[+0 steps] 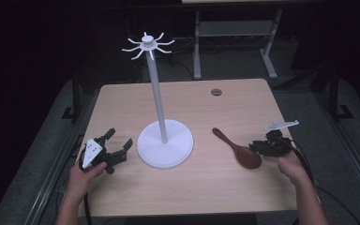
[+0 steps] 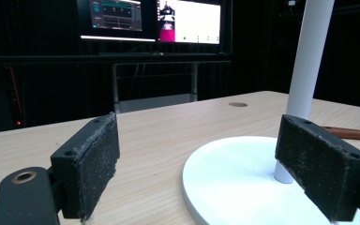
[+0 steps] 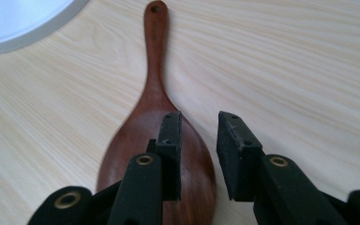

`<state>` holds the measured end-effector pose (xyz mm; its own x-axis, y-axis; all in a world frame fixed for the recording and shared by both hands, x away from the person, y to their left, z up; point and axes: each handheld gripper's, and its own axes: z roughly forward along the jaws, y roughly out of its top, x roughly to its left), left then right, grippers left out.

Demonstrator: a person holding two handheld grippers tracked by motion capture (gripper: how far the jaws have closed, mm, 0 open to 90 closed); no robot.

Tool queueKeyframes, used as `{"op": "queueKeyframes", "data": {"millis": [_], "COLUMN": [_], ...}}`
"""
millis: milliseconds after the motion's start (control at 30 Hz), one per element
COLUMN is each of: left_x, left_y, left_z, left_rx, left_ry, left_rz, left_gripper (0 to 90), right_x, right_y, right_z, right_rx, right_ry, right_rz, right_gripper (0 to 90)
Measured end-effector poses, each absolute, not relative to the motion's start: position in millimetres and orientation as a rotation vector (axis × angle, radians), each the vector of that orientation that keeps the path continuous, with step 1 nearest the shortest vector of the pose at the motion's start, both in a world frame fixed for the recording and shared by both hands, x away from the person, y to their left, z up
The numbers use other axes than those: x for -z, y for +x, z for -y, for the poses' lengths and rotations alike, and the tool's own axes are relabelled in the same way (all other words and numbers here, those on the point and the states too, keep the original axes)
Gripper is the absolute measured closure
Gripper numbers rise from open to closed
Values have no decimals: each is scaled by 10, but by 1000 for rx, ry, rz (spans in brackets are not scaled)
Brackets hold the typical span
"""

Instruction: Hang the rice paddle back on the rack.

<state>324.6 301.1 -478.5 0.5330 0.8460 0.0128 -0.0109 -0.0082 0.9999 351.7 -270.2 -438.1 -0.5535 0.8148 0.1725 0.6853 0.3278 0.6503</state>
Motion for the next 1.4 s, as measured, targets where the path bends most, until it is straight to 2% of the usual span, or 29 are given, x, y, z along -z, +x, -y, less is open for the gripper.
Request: {"op": "queueKeyframes", "data": {"millis": [700,1400], "left_x": [4785,4785], "left_y": [3251,3252], "left_z": [-3003,-3002], "left_rx": [-787,-784], "left_ry": [1412,1414], "left_rz": [-778,-776], "left_gripper": [134,134], "right_x": [4185,4332], "right_y": [4042,4379], "right_z": [2058,1651], "right_rx": [-679,-343], "right_ry": [1216,1260], "right_rz": [-2738,-2873], "right_gripper": [640,660]}}
